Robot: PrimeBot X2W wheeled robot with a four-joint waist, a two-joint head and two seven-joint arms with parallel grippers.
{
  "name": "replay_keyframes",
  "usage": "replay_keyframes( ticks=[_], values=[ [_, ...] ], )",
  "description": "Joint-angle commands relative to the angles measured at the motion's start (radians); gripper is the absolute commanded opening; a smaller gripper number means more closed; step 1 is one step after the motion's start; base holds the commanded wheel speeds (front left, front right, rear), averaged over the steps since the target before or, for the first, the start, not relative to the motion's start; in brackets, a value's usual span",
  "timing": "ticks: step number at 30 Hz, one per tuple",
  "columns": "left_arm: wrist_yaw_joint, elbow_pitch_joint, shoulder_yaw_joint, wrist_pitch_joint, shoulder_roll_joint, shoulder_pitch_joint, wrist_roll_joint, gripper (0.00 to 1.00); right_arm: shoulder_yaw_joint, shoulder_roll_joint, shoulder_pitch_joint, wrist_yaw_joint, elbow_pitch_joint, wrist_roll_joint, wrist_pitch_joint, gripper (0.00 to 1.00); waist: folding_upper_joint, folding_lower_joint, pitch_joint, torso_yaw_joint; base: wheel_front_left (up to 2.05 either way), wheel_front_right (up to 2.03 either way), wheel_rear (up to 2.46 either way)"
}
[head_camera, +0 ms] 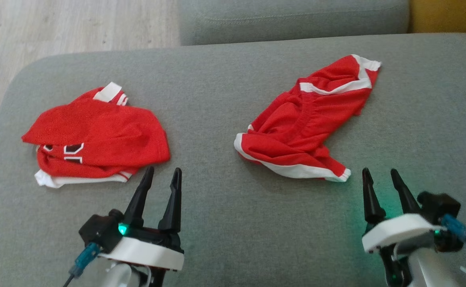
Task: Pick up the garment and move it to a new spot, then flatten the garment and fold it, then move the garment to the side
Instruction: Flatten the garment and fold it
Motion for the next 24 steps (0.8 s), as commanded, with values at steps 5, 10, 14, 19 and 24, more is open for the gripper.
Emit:
replay_keyframes(
  ticks=[5,10,14,19,24],
  values=[
    [-0.006,-0.023,0.011,-0.010,0.014,-0.061,0.003,1.00,0.032,-0.005,-0.108,-0.001,0.065,0.079,0.060,1.00,0.0000,0.0000,0.026,0.039,0.00,0.00,0.00],
    [-0.006,-0.015,0.005,-0.010,0.017,-0.069,0.000,1.00,0.040,-0.005,-0.155,-0.001,0.195,0.092,0.111,1.00,0.0000,0.0000,0.034,0.074,0.00,0.00,0.00],
    [-0.006,-0.013,0.008,-0.010,0.020,-0.070,-0.001,1.00,0.073,-0.005,-0.169,-0.001,0.243,0.128,0.114,0.47,0.0000,0.0000,0.033,0.083,0.00,0.00,0.00],
    [-0.006,-0.010,0.022,-0.010,0.024,-0.058,0.000,1.00,0.012,-0.005,-0.190,-0.001,0.299,0.090,0.050,0.00,0.0000,0.0000,0.014,0.071,0.00,0.00,0.00],
    [-0.006,-0.012,0.030,-0.010,0.024,-0.046,0.007,1.00,-0.156,-0.005,-0.217,-0.001,0.308,-0.018,-0.001,0.00,0.0000,0.0000,-0.004,0.040,0.00,0.00,0.00]
  ],
)
